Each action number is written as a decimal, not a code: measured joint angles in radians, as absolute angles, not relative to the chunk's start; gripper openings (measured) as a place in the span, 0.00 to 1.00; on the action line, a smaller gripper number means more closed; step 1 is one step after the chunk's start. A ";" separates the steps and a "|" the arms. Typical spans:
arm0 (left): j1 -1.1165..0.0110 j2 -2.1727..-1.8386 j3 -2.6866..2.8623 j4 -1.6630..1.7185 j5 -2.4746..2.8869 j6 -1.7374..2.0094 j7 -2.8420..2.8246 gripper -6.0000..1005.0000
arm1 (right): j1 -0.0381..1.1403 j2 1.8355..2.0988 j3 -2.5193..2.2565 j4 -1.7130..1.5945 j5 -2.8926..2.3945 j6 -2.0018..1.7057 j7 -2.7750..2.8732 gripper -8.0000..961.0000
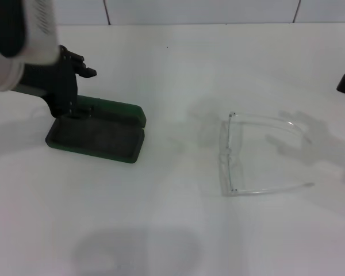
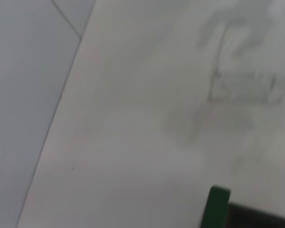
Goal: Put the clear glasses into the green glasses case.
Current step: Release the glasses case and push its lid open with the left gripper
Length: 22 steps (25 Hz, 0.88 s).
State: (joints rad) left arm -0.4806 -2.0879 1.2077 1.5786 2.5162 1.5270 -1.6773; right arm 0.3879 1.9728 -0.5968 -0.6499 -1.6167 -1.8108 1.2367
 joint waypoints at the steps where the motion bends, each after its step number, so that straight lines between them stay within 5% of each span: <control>1: -0.479 -2.088 1.252 1.583 2.557 1.500 -1.686 0.65 | 0.387 1.970 -0.597 -0.640 -1.617 -1.813 1.237 0.75; 22: -0.557 -2.089 1.451 1.496 2.709 1.431 -1.750 0.64 | 0.378 1.968 -0.595 -0.619 -1.615 -1.826 1.226 0.74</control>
State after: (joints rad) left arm -0.5575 -2.0886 1.4509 1.4962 2.7088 1.4313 -1.7496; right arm 0.3783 1.9684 -0.5951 -0.6192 -1.6151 -1.8265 1.2261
